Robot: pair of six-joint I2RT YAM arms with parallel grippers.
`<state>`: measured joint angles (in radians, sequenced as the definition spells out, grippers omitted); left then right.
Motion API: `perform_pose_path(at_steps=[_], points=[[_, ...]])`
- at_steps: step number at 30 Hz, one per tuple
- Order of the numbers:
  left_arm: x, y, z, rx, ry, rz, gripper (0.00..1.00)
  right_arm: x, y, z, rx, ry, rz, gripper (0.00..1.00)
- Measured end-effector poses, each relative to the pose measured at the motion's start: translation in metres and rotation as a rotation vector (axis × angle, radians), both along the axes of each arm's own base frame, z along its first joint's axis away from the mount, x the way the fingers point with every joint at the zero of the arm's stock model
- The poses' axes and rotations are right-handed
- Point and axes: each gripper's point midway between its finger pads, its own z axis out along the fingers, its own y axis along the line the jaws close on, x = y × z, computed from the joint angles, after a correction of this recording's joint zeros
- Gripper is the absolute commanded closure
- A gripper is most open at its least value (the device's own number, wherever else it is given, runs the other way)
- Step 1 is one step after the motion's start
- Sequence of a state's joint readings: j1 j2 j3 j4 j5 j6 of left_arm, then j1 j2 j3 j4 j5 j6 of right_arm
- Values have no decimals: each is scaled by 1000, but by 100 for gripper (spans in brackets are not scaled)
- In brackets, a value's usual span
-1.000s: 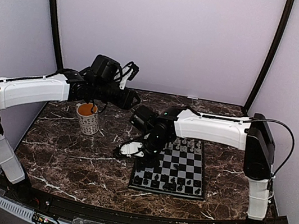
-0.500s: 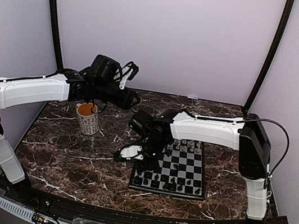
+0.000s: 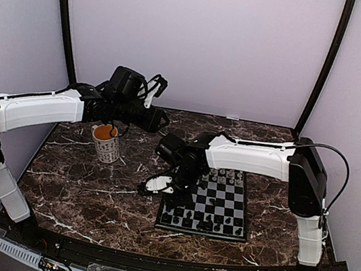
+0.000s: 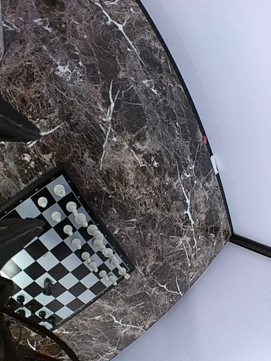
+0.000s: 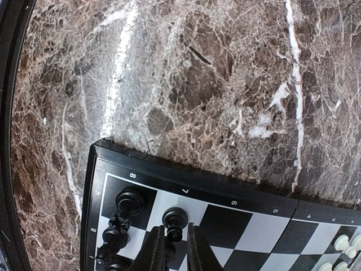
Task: Set up the chess pieces on the board
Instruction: Place the pawn at h7, then pick up the knight from the chessboard.
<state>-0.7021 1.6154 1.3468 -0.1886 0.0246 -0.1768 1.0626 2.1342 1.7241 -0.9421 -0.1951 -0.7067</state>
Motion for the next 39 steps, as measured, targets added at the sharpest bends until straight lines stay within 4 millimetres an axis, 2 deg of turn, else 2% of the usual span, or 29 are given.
perform_pose_path(at_steps=[5,8,11,14,16,19,22,25,31,39], points=[[0,0,0,0,0,0,52,3,-4,5,-8,-15,-12,75],[0,0,0,0,0,0,52,9,-11,24,19,-46,-33,74],[0,0,0,0,0,0,52,19,-32,48,60,-74,-83,73],[0,0,0,0,0,-1,52,35,-62,60,84,-96,-171,68],[0,0,0,0,1,-1,52,42,-83,55,79,-113,-233,64],[0,0,0,0,0,0,52,45,-116,38,34,-129,-322,58],[0,0,0,0,0,0,52,43,-137,22,-1,-130,-387,54],[0,0,0,1,1,0,52,44,-142,17,-7,-126,-427,54],[0,0,-1,2,2,0,52,51,-141,16,13,-120,-487,54],[0,0,-2,3,3,-1,52,50,-143,-8,-42,-78,-511,57]])
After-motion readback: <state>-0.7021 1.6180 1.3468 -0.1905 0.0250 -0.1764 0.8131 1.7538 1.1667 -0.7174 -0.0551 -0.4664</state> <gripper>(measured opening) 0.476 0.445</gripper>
